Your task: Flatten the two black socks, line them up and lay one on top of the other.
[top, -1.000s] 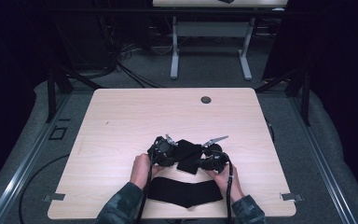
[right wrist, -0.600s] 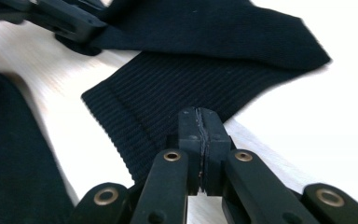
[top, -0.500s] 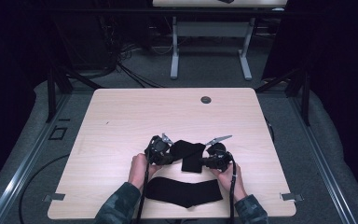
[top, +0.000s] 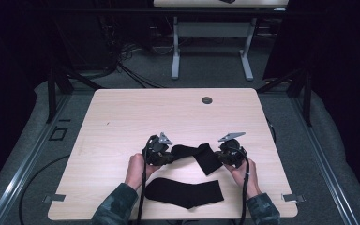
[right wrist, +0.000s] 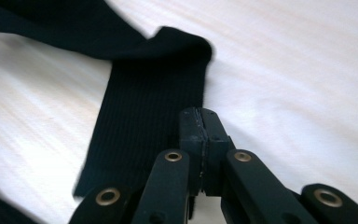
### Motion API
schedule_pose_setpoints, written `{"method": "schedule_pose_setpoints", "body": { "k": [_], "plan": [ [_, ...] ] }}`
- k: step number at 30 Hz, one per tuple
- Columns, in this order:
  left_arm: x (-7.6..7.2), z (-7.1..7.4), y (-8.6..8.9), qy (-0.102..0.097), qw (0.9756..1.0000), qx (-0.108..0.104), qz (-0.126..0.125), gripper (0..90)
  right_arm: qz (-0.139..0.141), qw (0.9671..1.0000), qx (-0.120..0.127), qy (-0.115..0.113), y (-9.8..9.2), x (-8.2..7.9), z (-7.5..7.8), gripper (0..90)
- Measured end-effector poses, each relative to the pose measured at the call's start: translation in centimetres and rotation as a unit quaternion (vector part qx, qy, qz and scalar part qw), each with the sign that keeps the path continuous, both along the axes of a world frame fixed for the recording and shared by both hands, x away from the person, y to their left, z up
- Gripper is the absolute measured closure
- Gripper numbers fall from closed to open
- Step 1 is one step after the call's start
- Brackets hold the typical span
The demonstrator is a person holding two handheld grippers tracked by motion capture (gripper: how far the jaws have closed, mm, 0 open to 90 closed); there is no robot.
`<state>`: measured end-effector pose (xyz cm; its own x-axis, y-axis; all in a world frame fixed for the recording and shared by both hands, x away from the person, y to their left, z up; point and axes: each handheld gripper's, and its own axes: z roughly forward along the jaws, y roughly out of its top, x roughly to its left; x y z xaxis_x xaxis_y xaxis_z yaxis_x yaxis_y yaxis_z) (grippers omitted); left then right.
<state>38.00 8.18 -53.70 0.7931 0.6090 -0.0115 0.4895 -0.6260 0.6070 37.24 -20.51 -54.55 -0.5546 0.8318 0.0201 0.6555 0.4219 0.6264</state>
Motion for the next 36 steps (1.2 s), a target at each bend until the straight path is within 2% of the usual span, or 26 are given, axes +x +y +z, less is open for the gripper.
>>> {"method": "schedule_pose_setpoints", "body": {
  "k": [3, 7, 9, 11, 13, 14, 15, 17, 18, 20, 22, 24, 26, 27, 29, 30, 32, 33, 34, 36],
  "plan": [
    [-0.1, 0.1, 0.3, -0.008, 1.0, -0.003, -0.003, 81.2, -0.002, 0.9984, -0.041, -0.04, -0.2, -0.5, 0.9, 90.0],
    [0.1, -0.2, 0.7, -0.007, 0.9999, 0.001, -0.016, 80.7, 0.004, 0.9907, -0.074, -0.114, -0.6, -1.5, 1.9, 90.0],
    [0.2, -0.6, 0.8, -0.004, 0.9998, 0.013, -0.015, 79.8, 0.026, 0.9863, -0.084, -0.14, -0.7, -2.1, 2.2, 90.0],
    [0.5, -1.0, 1.0, 0.009, 0.9995, 0.02, -0.024, 78.5, 0.055, 0.984, -0.089, -0.144, -0.6, -2.7, 2.0, 89.8],
    [0.6, -1.5, 1.1, 0.013, 0.999, 0.036, -0.021, 75.5, 0.085, 0.984, -0.093, -0.126, -0.4, -3.2, 1.5, 89.3],
    [0.7, -1.7, 1.2, 0.022, 0.9987, 0.039, -0.025, 73.7, 0.095, 0.9845, -0.092, -0.115, -0.3, -3.4, 1.2, 89.1],
    [0.8, -1.8, 1.3, 0.027, 0.9986, 0.041, -0.021, 69.6, 0.106, 0.9851, -0.09, -0.101, -0.2, -3.5, 0.9, 88.4],
    [0.9, -1.9, 1.5, 0.037, 0.9985, 0.038, -0.015, 56.6, 0.113, 0.9876, -0.083, -0.071, -0.3, -3.5, 0.3, 78.8],
    [1.0, -1.8, 1.6, 0.038, 0.9985, 0.038, -0.013, 51.7, 0.111, 0.9897, -0.072, -0.054, -0.6, -3.3, 0.1, 76.2],
    [1.0, -1.7, 1.8, 0.045, 0.9984, 0.033, -0.005, 41.9, 0.097, 0.9944, -0.035, -0.022, -1.3, -2.8, -0.2, 64.5],
    [0.9, -1.3, 2.1, 0.045, 0.9988, 0.021, 0.005, 38.1, 0.076, 0.997, 0.016, 0.008, -2.2, -2.3, -0.4, 60.6],
    [0.9, -1.1, 2.2, 0.047, 0.9987, 0.015, 0.011, 37.7, 0.056, 0.9968, 0.048, 0.031, -2.8, -2.0, -0.5, 54.4],
    [0.8, -1.1, 2.0, 0.054, 0.9981, 0.02, 0.021, 38.5, 0.047, 0.9959, 0.055, 0.055, -3.0, -1.8, -0.7, 53.1],
    [0.8, -1.2, 1.8, 0.059, 0.9978, 0.023, 0.021, 38.9, 0.036, 0.996, 0.054, 0.061, -3.0, -1.7, -0.8, 52.8],
    [0.8, -1.4, 1.4, 0.066, 0.9974, 0.025, 0.019, 42.6, 0.033, 0.9946, 0.057, 0.08, -3.0, -1.5, -1.0, 53.5],
    [0.8, -1.4, 1.3, 0.069, 0.9971, 0.025, 0.019, 44.3, 0.025, 0.9949, 0.055, 0.081, -2.9, -1.5, -1.1, 54.4],
    [0.9, -1.6, 1.0, 0.072, 0.9969, 0.027, 0.018, 50.6, 0.019, 0.9947, 0.05, 0.088, -2.8, -1.3, -1.3, 58.3],
    [0.9, -1.7, 0.9, 0.073, 0.9969, 0.025, 0.018, 52.3, 0.025, 0.9945, 0.045, 0.091, -2.7, -1.3, -1.4, 60.7],
    [0.9, -1.7, 0.8, 0.075, 0.9966, 0.029, 0.017, 55.8, 0.021, 0.9938, 0.042, 0.101, -2.6, -1.3, -1.5, 63.3],
    [0.9, -1.8, 0.7, 0.073, 0.9968, 0.031, 0.016, 59.9, 0.019, 0.9938, 0.041, 0.101, -2.5, -1.2, -1.5, 68.2]
  ]
}}
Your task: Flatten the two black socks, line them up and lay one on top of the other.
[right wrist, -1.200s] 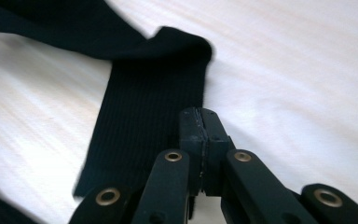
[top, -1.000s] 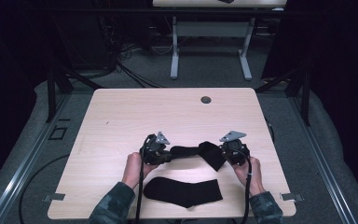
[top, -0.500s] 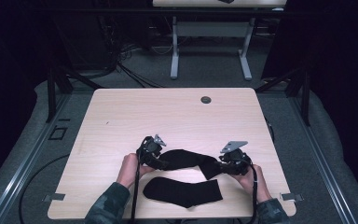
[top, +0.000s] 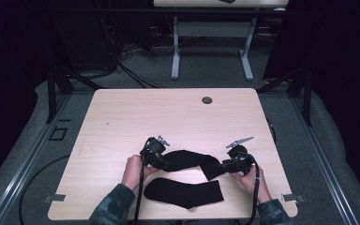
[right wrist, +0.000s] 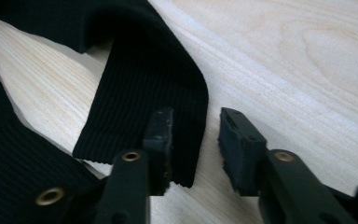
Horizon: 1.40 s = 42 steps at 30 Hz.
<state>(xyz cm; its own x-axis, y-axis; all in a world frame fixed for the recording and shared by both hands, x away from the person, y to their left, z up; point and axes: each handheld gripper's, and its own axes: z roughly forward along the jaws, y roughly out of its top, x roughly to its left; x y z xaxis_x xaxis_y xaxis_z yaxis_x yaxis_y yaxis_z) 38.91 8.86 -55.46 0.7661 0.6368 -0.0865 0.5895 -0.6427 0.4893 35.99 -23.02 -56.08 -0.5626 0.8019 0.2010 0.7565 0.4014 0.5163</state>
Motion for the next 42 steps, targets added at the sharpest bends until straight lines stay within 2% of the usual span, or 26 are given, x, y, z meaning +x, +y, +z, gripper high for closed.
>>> {"method": "schedule_pose_setpoints", "body": {
  "k": [6, 8, 10, 12, 15, 17, 18, 20, 21, 23, 24, 25, 26, 27, 28, 29, 30, 31, 32, 33, 36, 40, 42],
  "plan": [
    [0.1, 0.0, 0.0, -0.004, 0.9999, 0.012, 0.001, 72.8, 0.002, 0.9999, 0.006, 0.011, -0.1, 0.2, -0.1, 84.7],
    [0.1, 0.0, 0.0, -0.006, 0.9998, 0.018, 0.001, 77.1, 0.006, 0.9998, 0.008, 0.018, -0.2, 0.3, -0.1, 86.5],
    [0.2, 0.0, 0.0, -0.008, 0.9998, 0.019, 0.001, 81.0, 0.008, 0.9998, 0.007, 0.015, -0.1, 0.4, -0.1, 87.7],
    [0.3, 0.0, 0.1, -0.007, 0.9998, 0.02, -0.001, 82.5, 0.011, 0.9999, -0.003, 0.005, -0.1, 0.5, 0.0, 88.9],
    [0.4, 0.0, 0.2, -0.003, 0.9999, 0.016, -0.001, 83.5, 0.011, 0.999, -0.029, -0.032, 0.0, 0.7, 0.4, 89.4],
    [0.5, 0.0, 0.2, -0.002, 0.9999, 0.012, -0.003, 83.9, 0.019, 0.9968, -0.043, -0.064, 0.0, 0.9, 1.0, 89.5],
    [0.6, 0.0, 0.3, -0.001, 0.9999, 0.011, -0.005, 83.9, 0.02, 0.9945, -0.063, -0.081, 0.2, 1.1, 1.5, 89.5],
    [0.7, 0.0, 0.4, 0.001, 1.0, 0.006, -0.006, 84.0, 0.041, 0.9857, -0.101, -0.128, 0.7, 1.6, 2.5, 89.5],
    [0.8, -0.1, 0.5, 0.001, 1.0, 0.004, -0.007, 84.1, 0.046, 0.9791, -0.12, -0.158, 1.1, 1.9, 3.0, 89.5],
    [1.0, -0.1, 0.7, 0.004, 1.0, 0.001, -0.008, 84.0, 0.068, 0.9569, -0.168, -0.227, 1.9, 2.2, 4.1, 89.4],
    [1.1, -0.1, 0.7, 0.003, 1.0, 0.001, -0.008, 83.8, 0.071, 0.9469, -0.183, -0.255, 2.3, 2.1, 4.6, 89.1],
    [1.1, -0.1, 0.8, 0.003, 1.0, 0.001, -0.01, 83.6, 0.091, 0.9388, -0.183, -0.277, 2.5, 1.9, 4.9, 88.6],
    [1.1, -0.1, 0.9, 0.003, 1.0, 0.002, -0.009, 83.2, 0.114, 0.9333, -0.186, -0.285, 2.7, 1.4, 4.9, 87.8],
    [1.1, -0.1, 1.1, 0.006, 0.9999, 0.001, -0.009, 81.9, 0.133, 0.9342, -0.182, -0.277, 2.8, 1.0, 4.5, 84.9],
    [1.1, 0.0, 1.2, 0.01, 0.9999, 0.001, -0.014, 78.6, 0.159, 0.9366, -0.185, -0.251, 2.7, 0.6, 4.1, 76.2],
    [1.1, 0.0, 1.3, 0.012, 0.9998, 0.002, -0.014, 75.3, 0.174, 0.9418, -0.18, -0.225, 2.4, 0.1, 3.5, 74.6],
    [1.1, 0.1, 1.4, 0.013, 0.9998, 0.005, -0.011, 69.2, 0.182, 0.9452, -0.178, -0.205, 2.0, -0.5, 2.8, 71.9],
    [1.1, 0.2, 1.5, 0.02, 0.9997, 0.003, -0.011, 62.4, 0.189, 0.9498, -0.172, -0.18, 1.5, -0.9, 2.4, 66.3],
    [1.1, 0.3, 1.6, 0.022, 0.9997, 0.0, -0.007, 56.4, 0.191, 0.9534, -0.164, -0.167, 0.8, -1.3, 2.0, 60.8],
    [1.1, 0.5, 1.7, 0.017, 0.9999, -0.001, 0.0, 50.1, 0.188, 0.9601, -0.137, -0.156, 0.2, -1.6, 1.8, 60.0],
    [1.0, 1.2, 2.2, 0.001, 0.9997, -0.018, 0.015, 39.8, 0.173, 0.9726, -0.076, -0.135, -1.5, -2.0, 2.6, 50.2],
    [0.8, 1.3, 2.1, -0.015, 0.9991, -0.021, 0.032, 26.7, 0.12, 0.9843, -0.016, -0.129, -1.9, -1.4, 3.3, 45.1],
    [0.8, 1.2, 1.9, -0.024, 0.9987, -0.019, 0.04, 22.1, 0.091, 0.989, -0.011, -0.116, -1.3, -0.8, 3.0, 42.2]
  ]
}}
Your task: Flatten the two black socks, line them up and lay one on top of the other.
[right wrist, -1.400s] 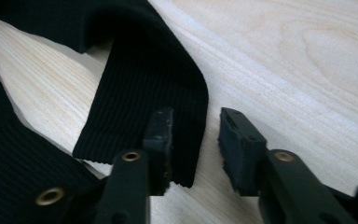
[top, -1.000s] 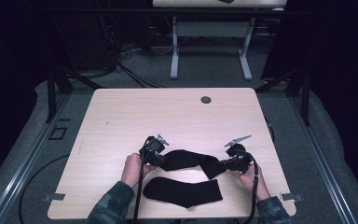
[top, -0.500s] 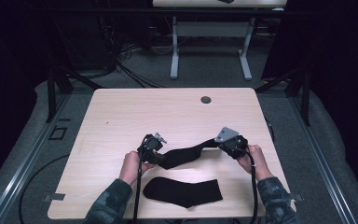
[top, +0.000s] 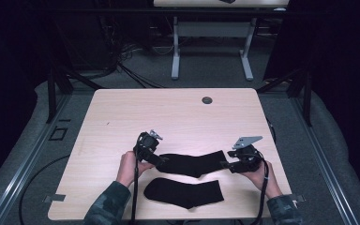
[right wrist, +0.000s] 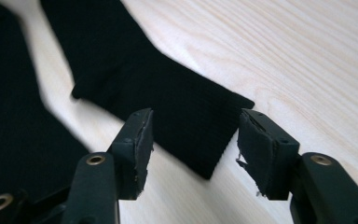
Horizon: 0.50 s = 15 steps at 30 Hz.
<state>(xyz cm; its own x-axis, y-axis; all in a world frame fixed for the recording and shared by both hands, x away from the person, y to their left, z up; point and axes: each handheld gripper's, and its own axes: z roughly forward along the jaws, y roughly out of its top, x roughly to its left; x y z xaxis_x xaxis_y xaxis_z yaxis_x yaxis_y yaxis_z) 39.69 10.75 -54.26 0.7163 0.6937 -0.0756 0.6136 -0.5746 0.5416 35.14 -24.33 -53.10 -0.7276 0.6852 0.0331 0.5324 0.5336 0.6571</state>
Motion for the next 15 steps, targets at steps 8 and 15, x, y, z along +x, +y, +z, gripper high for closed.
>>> {"method": "schedule_pose_setpoints", "body": {
  "k": [8, 15],
  "plan": [
    [0.0, -0.7, -0.8, -0.018, 0.9997, 0.017, 0.009, 14.8, -0.086, 0.996, -0.017, 0.019, 2.1, 1.5, -2.4, 28.3],
    [0.2, -1.4, -1.0, -0.029, 0.9987, 0.037, 0.018, 14.4, -0.102, 0.9934, -0.044, 0.029, 2.3, 1.9, -3.3, 23.0]
  ]
}}
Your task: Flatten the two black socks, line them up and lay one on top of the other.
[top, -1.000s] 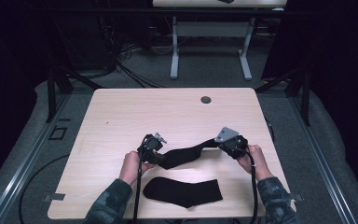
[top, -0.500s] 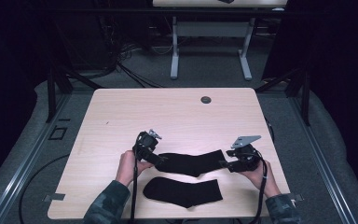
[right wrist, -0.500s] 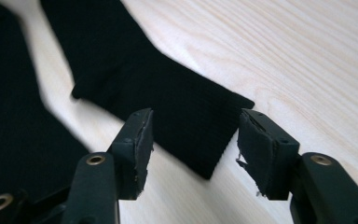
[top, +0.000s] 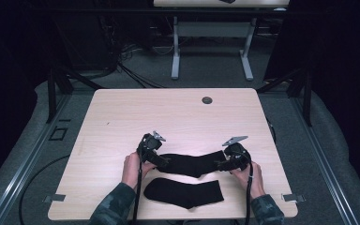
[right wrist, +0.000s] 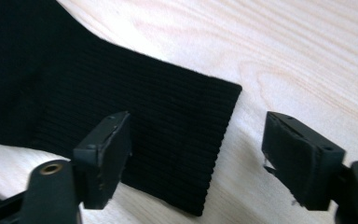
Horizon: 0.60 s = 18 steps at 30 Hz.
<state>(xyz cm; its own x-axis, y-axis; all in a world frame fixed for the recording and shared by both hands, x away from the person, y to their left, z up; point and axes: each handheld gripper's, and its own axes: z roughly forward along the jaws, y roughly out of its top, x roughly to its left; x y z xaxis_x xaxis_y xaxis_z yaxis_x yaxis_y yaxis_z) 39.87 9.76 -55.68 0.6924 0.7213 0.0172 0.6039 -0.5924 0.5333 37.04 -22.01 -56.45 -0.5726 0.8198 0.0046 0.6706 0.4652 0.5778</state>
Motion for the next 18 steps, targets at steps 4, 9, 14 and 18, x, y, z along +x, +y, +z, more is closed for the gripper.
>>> {"method": "schedule_pose_setpoints", "body": {
  "k": [4, 9, 14, 18],
  "plan": [
    [0.09, -0.45, -0.07, 0.003, 0.9998, 0.02, -0.002, 14.1, 0.0, 1.0, -0.005, 0.005, -0.12, 0.07, -0.35, 21.5],
    [0.14, -0.88, 0.16, 0.007, 0.9998, 0.02, 0.001, 13.0, -0.002, 0.9999, -0.004, 0.011, -0.3, 0.22, -0.53, 17.6],
    [0.27, -0.99, 0.43, 0.012, 0.9998, 0.017, 0.003, 11.6, -0.005, 0.9999, -0.002, 0.012, -0.14, 0.22, -0.65, 14.0],
    [0.21, -0.97, 0.71, 0.012, 0.9997, 0.021, 0.005, 11.5, -0.002, 0.9999, -0.007, 0.012, -0.02, 0.26, -0.72, 10.4]
  ]
}}
